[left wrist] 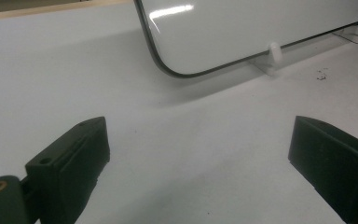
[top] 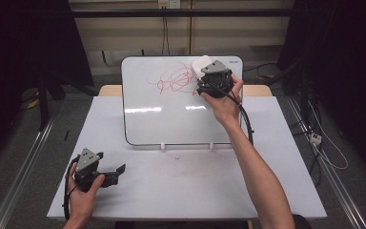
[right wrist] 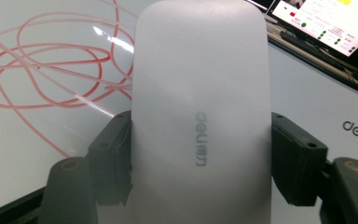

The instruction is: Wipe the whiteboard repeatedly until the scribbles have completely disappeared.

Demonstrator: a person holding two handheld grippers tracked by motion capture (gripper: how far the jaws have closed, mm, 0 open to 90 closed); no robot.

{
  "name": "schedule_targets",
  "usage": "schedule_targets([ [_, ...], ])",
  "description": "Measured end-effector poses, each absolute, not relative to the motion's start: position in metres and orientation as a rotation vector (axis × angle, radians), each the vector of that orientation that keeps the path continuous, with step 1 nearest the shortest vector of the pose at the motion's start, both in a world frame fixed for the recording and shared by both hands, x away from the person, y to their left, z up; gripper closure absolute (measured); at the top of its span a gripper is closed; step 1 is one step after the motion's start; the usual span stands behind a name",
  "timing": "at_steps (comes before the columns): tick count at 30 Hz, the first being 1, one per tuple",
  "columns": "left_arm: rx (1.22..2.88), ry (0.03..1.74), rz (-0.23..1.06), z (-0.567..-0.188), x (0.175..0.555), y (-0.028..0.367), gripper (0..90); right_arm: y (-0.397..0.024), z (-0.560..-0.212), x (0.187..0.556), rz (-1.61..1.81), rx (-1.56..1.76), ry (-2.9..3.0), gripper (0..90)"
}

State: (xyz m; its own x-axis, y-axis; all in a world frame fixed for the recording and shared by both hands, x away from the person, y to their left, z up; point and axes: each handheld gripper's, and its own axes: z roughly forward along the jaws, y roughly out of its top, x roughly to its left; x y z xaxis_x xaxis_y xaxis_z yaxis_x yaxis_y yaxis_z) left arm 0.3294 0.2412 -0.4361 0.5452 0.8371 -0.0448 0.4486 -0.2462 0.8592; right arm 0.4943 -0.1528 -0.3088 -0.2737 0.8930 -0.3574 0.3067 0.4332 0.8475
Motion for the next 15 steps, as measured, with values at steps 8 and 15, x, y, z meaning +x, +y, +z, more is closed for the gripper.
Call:
schedule_targets([
  [8, 1.884, 1.044, 0.547, -0.436, 0.329, 0.242, 5.1, -0.143, -0.313, 0.492, 0.835, 1.008, 1.816, 31.5],
  [15, 1.888, 1.043, 0.551, -0.436, 0.33, 0.241, 5.2, -0.134, -0.317, 0.49, 0.84, 0.993, 1.824, 31.5],
])
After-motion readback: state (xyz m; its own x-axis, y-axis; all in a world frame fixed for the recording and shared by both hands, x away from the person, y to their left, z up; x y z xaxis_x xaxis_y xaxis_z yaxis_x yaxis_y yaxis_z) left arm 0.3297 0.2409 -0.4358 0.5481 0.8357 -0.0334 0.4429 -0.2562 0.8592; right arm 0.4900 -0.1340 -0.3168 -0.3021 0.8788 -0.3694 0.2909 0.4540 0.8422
